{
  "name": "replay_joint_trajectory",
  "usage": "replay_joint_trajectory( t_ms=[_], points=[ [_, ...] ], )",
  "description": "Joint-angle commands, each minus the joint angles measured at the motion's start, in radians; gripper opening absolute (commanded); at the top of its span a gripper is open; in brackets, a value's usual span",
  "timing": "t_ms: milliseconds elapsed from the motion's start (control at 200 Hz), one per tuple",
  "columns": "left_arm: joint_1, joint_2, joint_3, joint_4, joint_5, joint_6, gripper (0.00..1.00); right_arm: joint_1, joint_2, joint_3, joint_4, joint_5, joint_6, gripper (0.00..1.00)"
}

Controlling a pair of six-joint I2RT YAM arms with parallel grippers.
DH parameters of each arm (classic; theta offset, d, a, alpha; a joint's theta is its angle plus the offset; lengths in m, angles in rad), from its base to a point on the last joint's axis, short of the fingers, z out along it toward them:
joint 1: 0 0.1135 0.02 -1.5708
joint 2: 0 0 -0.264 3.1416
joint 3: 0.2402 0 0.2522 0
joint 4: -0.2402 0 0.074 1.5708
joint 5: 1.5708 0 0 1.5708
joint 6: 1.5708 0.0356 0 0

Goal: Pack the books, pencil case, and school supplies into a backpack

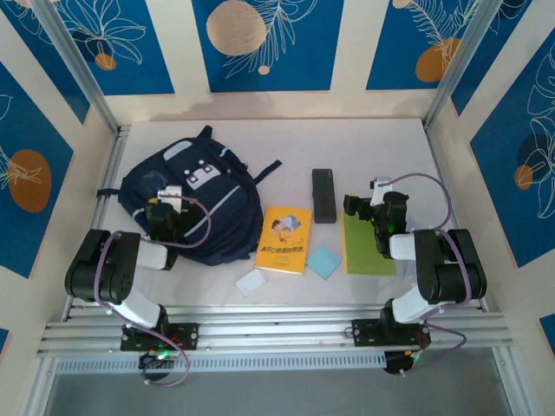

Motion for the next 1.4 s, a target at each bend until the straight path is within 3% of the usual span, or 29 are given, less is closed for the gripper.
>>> replay_joint_trajectory(
  t_ms=[0,1130,1205,1395],
  points=[
    [-0.010,-0.013,0.015,0.022,0.035,-0.004,1.00,-0.002,-0.005,0.015,0.030,-0.010,0.002,0.99],
    [-0.009,-0.042,0.018,-0.002,0.025,-0.004,1.00,0.017,-0.030,0.020,0.003,0.018,-0.011,0.99],
    [-0.028,-0.140,0.035,-0.121,-0.041,-0.002,1.00,0.053,-0.088,0.059,-0.119,0.074,-0.035,0.99],
    [-0.059,-0.337,0.257,-0.804,-0.192,-0.243,1.00,0.134,-0.153,0.317,-0.627,0.130,0.079,0.99]
  ],
)
